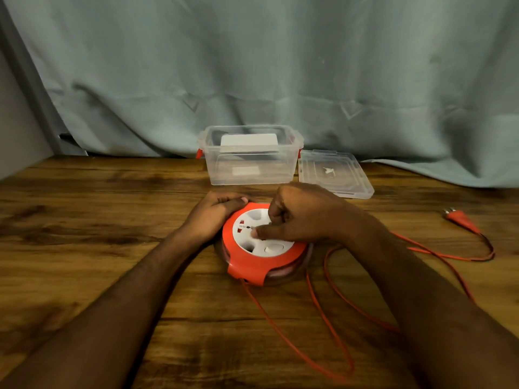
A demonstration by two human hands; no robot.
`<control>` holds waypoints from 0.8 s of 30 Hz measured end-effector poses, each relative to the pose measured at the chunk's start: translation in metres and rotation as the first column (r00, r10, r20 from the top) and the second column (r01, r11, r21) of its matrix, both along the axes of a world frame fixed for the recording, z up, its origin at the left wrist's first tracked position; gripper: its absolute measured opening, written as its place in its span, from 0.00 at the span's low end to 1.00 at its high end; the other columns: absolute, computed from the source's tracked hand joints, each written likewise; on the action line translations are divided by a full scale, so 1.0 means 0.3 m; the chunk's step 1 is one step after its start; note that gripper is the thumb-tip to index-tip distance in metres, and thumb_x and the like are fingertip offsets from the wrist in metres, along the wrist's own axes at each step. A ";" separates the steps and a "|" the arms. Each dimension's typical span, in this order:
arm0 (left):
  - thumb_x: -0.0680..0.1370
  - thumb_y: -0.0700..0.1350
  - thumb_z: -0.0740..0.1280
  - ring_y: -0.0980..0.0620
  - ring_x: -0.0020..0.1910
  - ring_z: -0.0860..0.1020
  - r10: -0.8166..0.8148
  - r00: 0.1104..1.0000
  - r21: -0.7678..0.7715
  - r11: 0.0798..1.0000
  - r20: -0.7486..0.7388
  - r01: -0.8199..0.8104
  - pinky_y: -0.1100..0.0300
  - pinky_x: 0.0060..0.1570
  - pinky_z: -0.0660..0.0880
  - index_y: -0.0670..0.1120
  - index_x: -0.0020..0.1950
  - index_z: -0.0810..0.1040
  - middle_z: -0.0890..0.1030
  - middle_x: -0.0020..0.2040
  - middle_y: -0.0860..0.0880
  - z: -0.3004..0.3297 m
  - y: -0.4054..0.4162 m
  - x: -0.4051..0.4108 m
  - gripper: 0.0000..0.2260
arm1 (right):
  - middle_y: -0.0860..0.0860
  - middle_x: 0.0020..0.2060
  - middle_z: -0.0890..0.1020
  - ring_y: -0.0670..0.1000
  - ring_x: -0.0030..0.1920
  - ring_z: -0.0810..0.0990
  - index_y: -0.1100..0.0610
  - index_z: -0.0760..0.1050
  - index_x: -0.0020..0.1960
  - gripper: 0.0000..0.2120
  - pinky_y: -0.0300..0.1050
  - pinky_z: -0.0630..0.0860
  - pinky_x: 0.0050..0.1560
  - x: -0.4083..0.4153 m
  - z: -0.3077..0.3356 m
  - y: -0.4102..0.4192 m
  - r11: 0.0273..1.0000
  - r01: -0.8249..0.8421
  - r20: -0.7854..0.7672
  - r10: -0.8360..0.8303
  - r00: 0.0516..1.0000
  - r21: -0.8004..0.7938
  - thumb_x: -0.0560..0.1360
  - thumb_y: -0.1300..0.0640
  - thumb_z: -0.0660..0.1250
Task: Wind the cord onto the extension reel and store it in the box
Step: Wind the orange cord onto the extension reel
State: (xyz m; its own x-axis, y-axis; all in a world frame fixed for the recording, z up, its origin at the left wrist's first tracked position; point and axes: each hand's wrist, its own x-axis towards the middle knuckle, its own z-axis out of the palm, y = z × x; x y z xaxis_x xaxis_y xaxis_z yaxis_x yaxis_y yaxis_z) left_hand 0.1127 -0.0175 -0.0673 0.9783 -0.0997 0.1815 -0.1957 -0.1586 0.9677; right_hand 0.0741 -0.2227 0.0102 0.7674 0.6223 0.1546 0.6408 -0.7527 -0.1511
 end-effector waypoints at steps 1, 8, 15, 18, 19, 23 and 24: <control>0.85 0.36 0.66 0.41 0.49 0.87 -0.003 1.000 0.003 1.000 0.000 0.003 0.46 0.59 0.81 0.49 0.50 0.91 0.91 0.51 0.40 0.001 0.000 -0.001 0.15 | 0.36 0.28 0.77 0.42 0.31 0.73 0.48 0.79 0.36 0.13 0.44 0.69 0.34 0.004 0.009 -0.011 0.999 0.019 -0.042 -0.017 0.999 0.031 0.71 0.41 0.73; 0.85 0.36 0.65 0.30 0.60 0.86 -0.036 0.999 0.016 0.999 0.011 0.036 0.37 0.64 0.81 0.46 0.55 0.90 0.90 0.56 0.36 -0.004 0.008 0.000 0.13 | 0.17 0.26 0.66 0.25 0.32 0.71 0.41 0.77 0.67 0.26 0.32 0.63 0.30 0.010 0.034 -0.048 0.998 -0.041 -0.167 0.033 0.985 -0.045 0.72 0.59 0.73; 0.85 0.36 0.66 0.31 0.57 0.87 -0.031 1.000 0.009 0.999 0.001 0.031 0.40 0.63 0.82 0.46 0.52 0.91 0.90 0.54 0.35 -0.002 0.002 0.001 0.14 | 0.19 0.26 0.68 0.27 0.31 0.73 0.43 0.78 0.62 0.22 0.31 0.65 0.29 0.012 0.037 -0.051 1.000 -0.003 -0.220 -0.001 0.975 -0.020 0.70 0.54 0.77; 0.85 0.37 0.67 0.41 0.49 0.88 -0.018 1.000 0.019 1.000 -0.007 0.018 0.41 0.60 0.82 0.53 0.45 0.92 0.91 0.49 0.40 -0.003 0.003 0.002 0.18 | 0.32 0.30 0.75 0.36 0.33 0.75 0.42 0.79 0.58 0.22 0.32 0.65 0.31 0.014 0.027 -0.042 0.999 0.038 -0.197 -0.035 0.980 0.010 0.66 0.49 0.80; 0.85 0.37 0.67 0.43 0.47 0.88 -0.015 1.000 0.021 1.000 -0.010 0.015 0.42 0.60 0.82 0.54 0.43 0.92 0.91 0.47 0.43 -0.004 0.003 0.002 0.19 | 0.33 0.32 0.74 0.37 0.34 0.75 0.42 0.80 0.57 0.22 0.34 0.66 0.32 0.012 0.026 -0.042 0.998 0.054 -0.180 -0.050 0.982 0.016 0.65 0.47 0.80; 0.85 0.39 0.67 0.44 0.48 0.88 -0.004 1.000 0.039 0.999 -0.001 0.004 0.40 0.61 0.82 0.55 0.44 0.92 0.92 0.47 0.44 -0.005 0.008 0.005 0.18 | 0.37 0.39 0.76 0.40 0.39 0.75 0.43 0.80 0.53 0.22 0.37 0.67 0.34 0.018 0.019 -0.041 0.996 0.086 -0.125 -0.088 0.988 -0.022 0.62 0.39 0.80; 0.85 0.39 0.68 0.44 0.49 0.88 0.000 1.000 0.039 0.999 0.001 0.000 0.39 0.62 0.82 0.56 0.44 0.92 0.92 0.48 0.44 -0.005 0.008 0.005 0.18 | 0.38 0.42 0.77 0.41 0.41 0.76 0.43 0.79 0.50 0.23 0.38 0.67 0.35 0.021 0.012 -0.041 0.995 0.094 -0.114 -0.098 0.989 -0.034 0.60 0.35 0.79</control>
State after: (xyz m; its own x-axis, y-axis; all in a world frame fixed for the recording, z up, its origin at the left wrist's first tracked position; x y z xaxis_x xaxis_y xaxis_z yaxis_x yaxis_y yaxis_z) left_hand 0.1141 -0.0151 -0.0687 0.9781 -0.1067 0.1789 -0.1971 -0.1962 0.9606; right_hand 0.0806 -0.2349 0.0139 0.8354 0.5478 0.0446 0.5449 -0.8148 -0.1979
